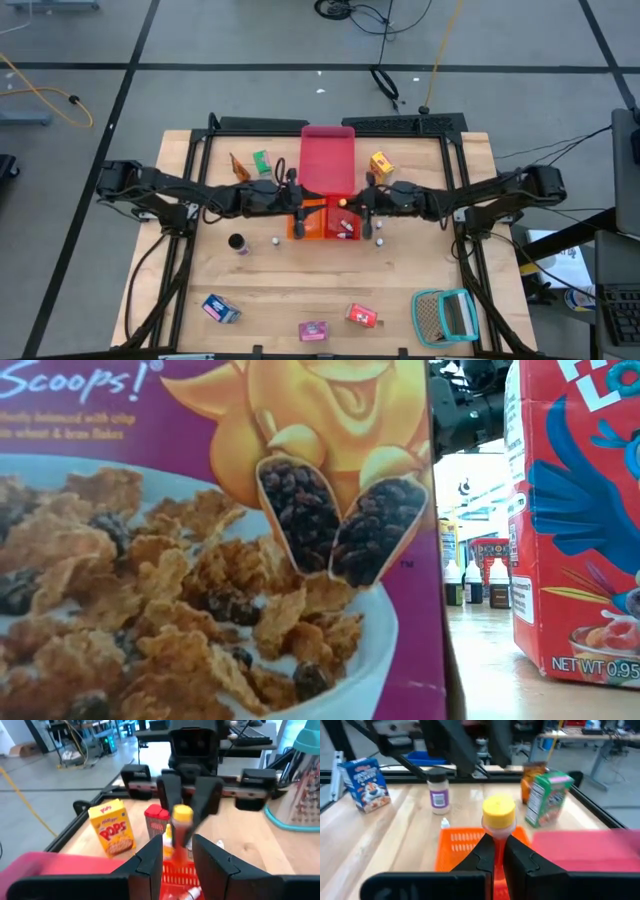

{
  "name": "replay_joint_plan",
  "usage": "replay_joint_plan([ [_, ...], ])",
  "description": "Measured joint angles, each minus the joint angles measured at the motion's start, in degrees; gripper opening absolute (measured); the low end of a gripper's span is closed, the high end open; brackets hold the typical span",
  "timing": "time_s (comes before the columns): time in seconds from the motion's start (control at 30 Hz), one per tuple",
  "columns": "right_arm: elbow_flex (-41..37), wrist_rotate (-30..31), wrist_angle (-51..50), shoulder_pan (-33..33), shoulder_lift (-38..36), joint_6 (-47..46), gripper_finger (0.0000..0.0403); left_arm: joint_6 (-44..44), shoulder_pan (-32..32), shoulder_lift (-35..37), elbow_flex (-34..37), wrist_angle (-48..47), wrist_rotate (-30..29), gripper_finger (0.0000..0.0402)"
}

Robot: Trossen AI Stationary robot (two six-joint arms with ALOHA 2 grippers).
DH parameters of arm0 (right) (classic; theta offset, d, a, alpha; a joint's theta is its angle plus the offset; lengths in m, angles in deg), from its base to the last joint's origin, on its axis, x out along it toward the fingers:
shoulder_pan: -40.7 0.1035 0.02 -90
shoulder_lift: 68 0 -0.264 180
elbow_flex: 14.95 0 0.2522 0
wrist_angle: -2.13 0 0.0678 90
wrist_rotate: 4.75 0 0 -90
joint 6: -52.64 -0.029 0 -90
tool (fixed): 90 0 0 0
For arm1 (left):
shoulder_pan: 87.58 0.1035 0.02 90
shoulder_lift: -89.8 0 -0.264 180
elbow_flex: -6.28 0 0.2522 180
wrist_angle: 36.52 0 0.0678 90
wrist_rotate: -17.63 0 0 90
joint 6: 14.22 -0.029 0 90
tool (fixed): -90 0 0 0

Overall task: Pick & Place Kitchen Items
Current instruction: Put the large yellow food coloring bottle into the red basket

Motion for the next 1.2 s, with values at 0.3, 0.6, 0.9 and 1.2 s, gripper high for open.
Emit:
replay_joint_plan([
  [0.3,-5.45,0.15,1.98,-2.39,-2.17,-3.70,0.0010,2.94,-0.72,1.12,0.00,-6.35,0.00,0.0108],
  [0.6,-5.50,0.08,2.10,-3.99,0.29,-4.19,0.0015,3.88,-1.36,0.77,0.00,-6.96,0.00,0.0108],
  [0.9,-5.50,2.79,2.65,-5.64,0.85,-3.82,0.0059,4.06,-1.36,0.77,0.00,-6.97,0.00,0.0108],
  [1.2,-5.53,2.65,1.38,-5.66,0.90,-3.81,0.0074,4.08,-1.36,0.77,0.00,-6.97,0.00,0.0108],
])
